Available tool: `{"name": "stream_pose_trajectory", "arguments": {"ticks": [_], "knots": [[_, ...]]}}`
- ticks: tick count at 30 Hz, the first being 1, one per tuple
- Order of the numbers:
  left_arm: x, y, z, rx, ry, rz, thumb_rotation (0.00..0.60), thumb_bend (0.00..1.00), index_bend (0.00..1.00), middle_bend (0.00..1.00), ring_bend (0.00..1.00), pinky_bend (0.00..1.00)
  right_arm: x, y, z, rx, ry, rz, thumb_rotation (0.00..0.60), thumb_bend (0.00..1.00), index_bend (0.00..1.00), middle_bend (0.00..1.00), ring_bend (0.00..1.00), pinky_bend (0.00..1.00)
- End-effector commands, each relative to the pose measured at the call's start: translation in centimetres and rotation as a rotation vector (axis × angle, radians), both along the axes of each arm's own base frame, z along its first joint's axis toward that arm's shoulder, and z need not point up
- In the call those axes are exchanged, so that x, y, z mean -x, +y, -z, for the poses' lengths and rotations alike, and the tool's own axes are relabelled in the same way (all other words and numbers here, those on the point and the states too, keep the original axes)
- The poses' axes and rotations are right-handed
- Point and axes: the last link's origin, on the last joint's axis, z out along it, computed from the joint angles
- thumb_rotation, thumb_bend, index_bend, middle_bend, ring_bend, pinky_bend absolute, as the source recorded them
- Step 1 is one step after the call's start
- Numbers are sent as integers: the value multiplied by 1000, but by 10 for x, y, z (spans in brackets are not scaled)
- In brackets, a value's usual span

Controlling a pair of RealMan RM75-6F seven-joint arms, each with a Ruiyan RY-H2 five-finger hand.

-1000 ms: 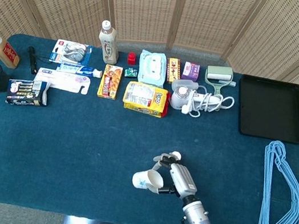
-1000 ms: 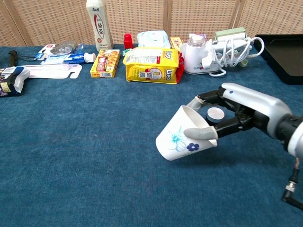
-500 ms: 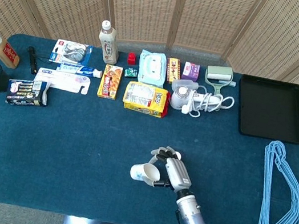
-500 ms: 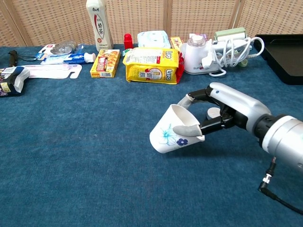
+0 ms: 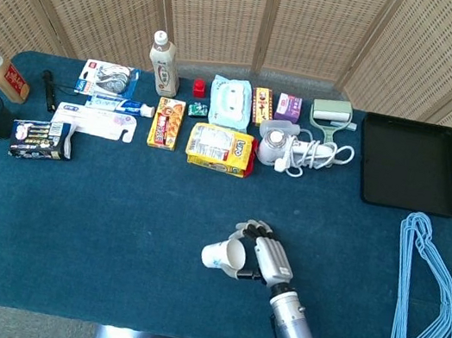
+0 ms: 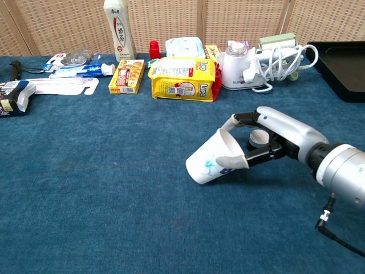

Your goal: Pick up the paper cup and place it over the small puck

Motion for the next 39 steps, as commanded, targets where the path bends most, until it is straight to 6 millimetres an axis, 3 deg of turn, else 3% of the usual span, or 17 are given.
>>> {"name": "stream_pose_trajectory", "arguments": {"ticks": [1, 6, 12, 19, 30, 39], "knots": [[-1, 0, -1, -1, 0, 7, 600, 179, 282, 280, 157, 177, 1, -1, -6, 16, 16, -13, 433, 237, 195, 184, 101, 0], [-2, -1, 0, 2, -9, 10, 600, 178, 281, 280, 156, 177, 2, -3, -19, 42, 64, -63, 431, 238, 166, 176, 99, 0], [0, -3, 3, 10, -13, 1, 600, 179, 281, 280, 157, 177, -5, 5, -29, 45, 147, -185, 433, 247, 280, 185, 108, 0], [1, -2, 3, 11, -13, 2, 600, 179, 281, 280, 157, 177, -17, 13, -19, 8, 231, -279, 435, 255, 338, 197, 117, 0], [5, -1, 2, 9, -16, -6, 600, 179, 281, 280, 157, 177, -33, 3, -10, 48, 286, -341, 432, 256, 339, 201, 117, 0], [8, -4, 1, 6, -14, -16, 600, 179, 281, 280, 156, 177, -28, -6, -5, 75, 383, -401, 436, 257, 339, 209, 117, 0]]}}
